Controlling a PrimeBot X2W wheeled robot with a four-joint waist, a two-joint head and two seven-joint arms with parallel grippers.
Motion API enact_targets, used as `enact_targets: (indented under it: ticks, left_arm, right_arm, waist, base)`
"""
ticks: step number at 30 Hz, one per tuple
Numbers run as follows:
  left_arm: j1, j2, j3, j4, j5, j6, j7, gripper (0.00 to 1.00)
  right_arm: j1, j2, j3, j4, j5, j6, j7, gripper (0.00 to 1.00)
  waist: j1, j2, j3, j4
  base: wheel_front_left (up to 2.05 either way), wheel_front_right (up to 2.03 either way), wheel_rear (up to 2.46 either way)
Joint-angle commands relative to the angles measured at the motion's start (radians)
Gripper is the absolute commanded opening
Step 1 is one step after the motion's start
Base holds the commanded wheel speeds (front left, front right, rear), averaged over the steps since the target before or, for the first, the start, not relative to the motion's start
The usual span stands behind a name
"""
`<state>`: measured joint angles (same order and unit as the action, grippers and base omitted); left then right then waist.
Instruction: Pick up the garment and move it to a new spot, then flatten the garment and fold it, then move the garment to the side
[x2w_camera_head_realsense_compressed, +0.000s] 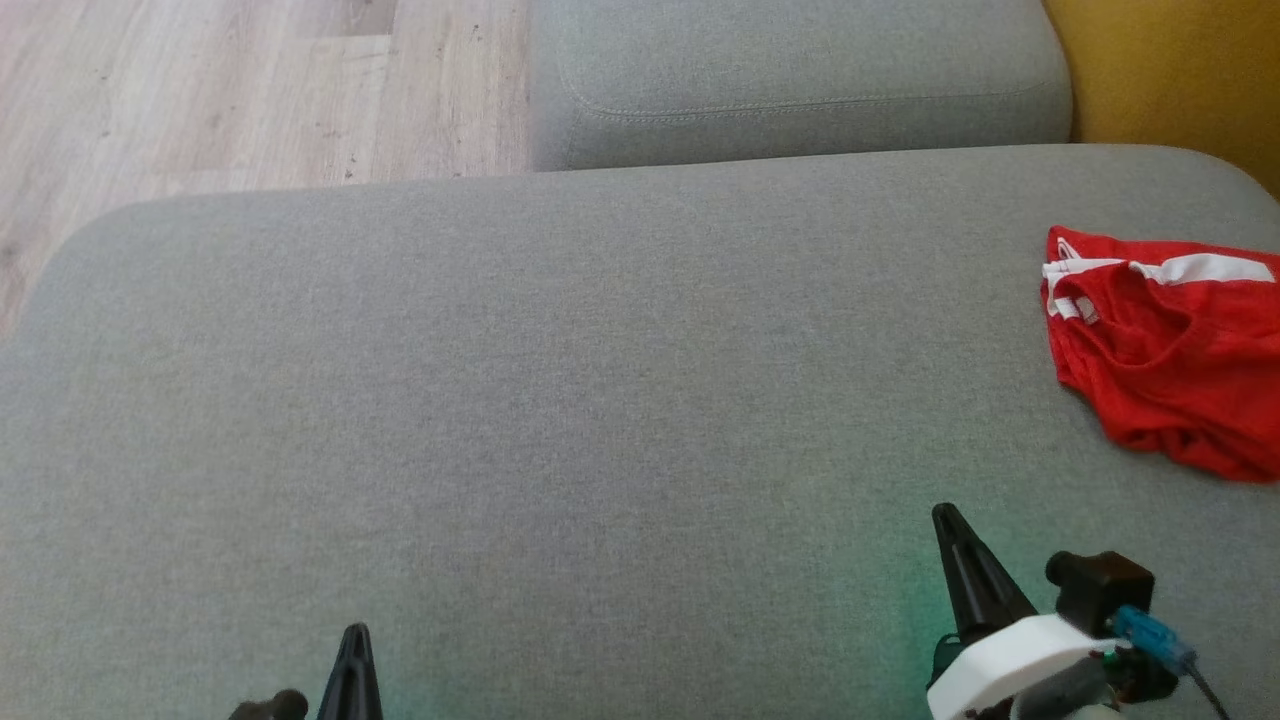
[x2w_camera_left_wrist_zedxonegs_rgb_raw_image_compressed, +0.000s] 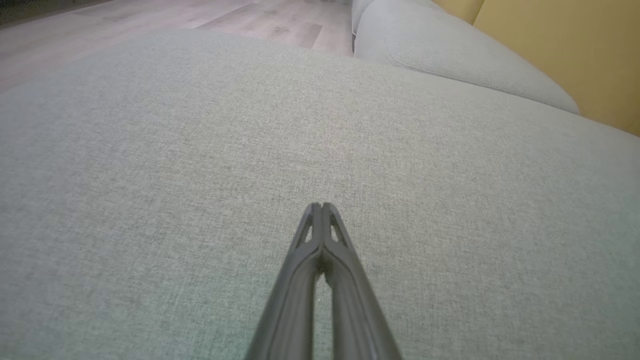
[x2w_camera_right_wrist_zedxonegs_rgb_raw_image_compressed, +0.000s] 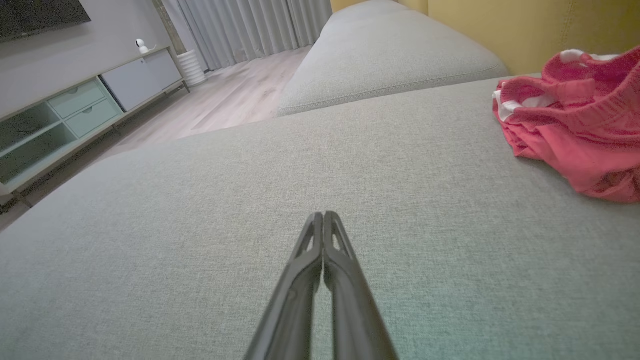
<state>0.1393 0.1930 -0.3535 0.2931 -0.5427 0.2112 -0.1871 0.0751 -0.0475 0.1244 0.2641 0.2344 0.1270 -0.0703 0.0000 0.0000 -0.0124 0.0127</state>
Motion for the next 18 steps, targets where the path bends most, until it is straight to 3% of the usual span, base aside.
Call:
enact_targets:
  ticks: [1, 18]
  left_arm:
    - [-0.036, 0.001, 0.023, -0.026, -0.024, -0.007, 0.004, 0.0]
    - [-0.068, -0.017, 0.084, -0.025, -0.18, -0.057, 0.045, 0.0]
  right_arm:
    - [-0.038, -0.007, -0.006, -0.034, 0.035, 0.0, 0.003, 0.0]
    - [-0.059, -0.017, -0.025, -0.032, 0.244, 0.001, 0.018, 0.0]
  waist:
    - [0.0, 0.0, 0.0, 0.0]
    - [0.0, 0.0, 0.002, -0.002]
  base:
    - [0.0, 0.0, 0.0]
    - [0.0, 0.0, 0.0]
